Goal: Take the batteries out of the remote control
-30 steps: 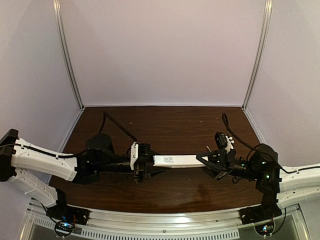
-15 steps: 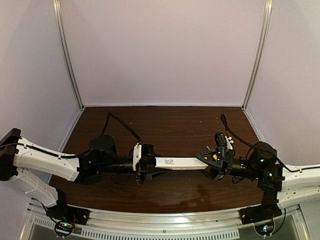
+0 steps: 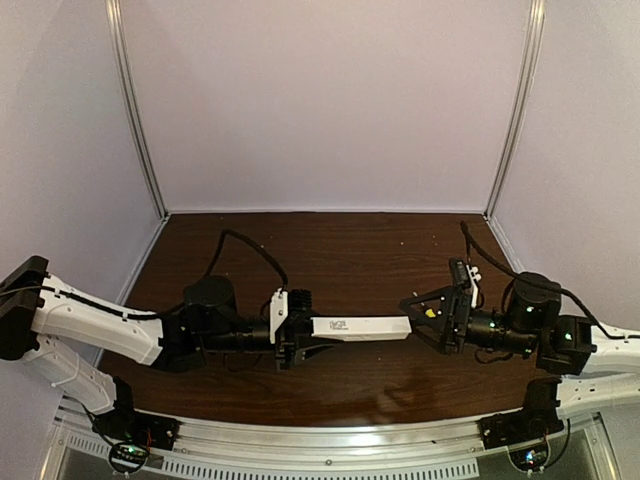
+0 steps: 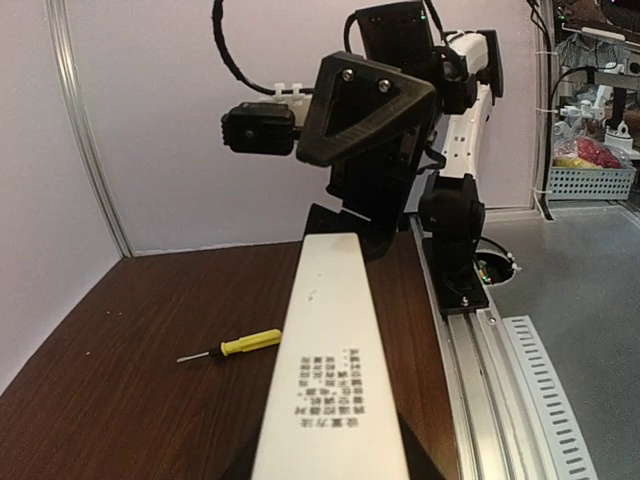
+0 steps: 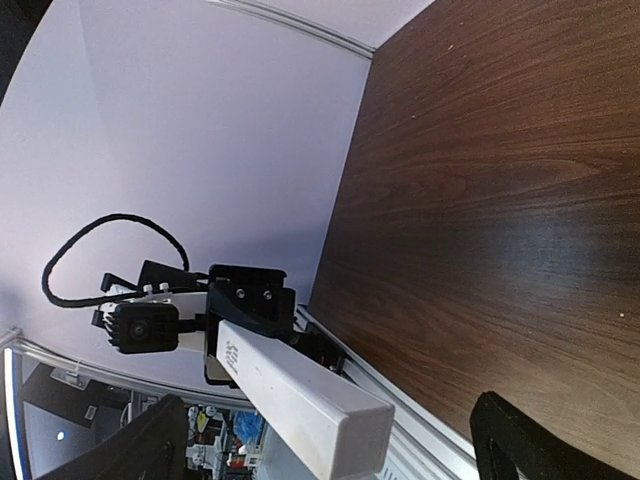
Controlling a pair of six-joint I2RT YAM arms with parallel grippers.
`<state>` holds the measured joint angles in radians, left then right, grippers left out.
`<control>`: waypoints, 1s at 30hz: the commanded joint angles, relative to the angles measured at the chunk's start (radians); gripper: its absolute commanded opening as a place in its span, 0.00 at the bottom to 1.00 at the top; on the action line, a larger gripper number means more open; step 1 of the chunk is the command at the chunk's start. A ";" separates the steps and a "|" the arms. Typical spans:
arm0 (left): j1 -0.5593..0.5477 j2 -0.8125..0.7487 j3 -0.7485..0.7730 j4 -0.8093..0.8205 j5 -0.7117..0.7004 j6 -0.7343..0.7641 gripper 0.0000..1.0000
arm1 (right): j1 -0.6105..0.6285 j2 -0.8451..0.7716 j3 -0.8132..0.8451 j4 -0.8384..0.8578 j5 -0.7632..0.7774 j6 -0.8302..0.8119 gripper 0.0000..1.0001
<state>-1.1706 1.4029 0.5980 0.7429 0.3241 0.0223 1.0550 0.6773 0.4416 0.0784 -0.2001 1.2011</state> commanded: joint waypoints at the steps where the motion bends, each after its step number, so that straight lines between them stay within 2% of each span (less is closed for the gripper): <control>1: 0.005 0.010 -0.013 0.072 -0.043 -0.018 0.00 | -0.002 -0.062 0.037 -0.241 0.133 -0.078 1.00; 8: 0.005 0.005 -0.038 0.120 -0.074 -0.108 0.00 | -0.003 -0.159 0.038 -0.331 0.180 -0.072 1.00; 12: 0.005 0.016 -0.030 0.099 -0.037 -0.125 0.00 | -0.003 -0.178 0.038 -0.339 0.174 -0.062 1.00; 20: 0.006 0.011 -0.041 0.110 -0.001 -0.167 0.00 | -0.003 -0.080 0.042 -0.228 0.081 -0.048 0.99; 30: 0.005 0.003 -0.043 0.095 0.017 -0.117 0.00 | -0.003 0.028 0.069 -0.122 -0.018 -0.033 0.77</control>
<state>-1.1706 1.4136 0.5606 0.7845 0.3199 -0.1192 1.0550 0.6949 0.4801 -0.1177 -0.1661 1.1549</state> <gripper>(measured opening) 0.301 0.816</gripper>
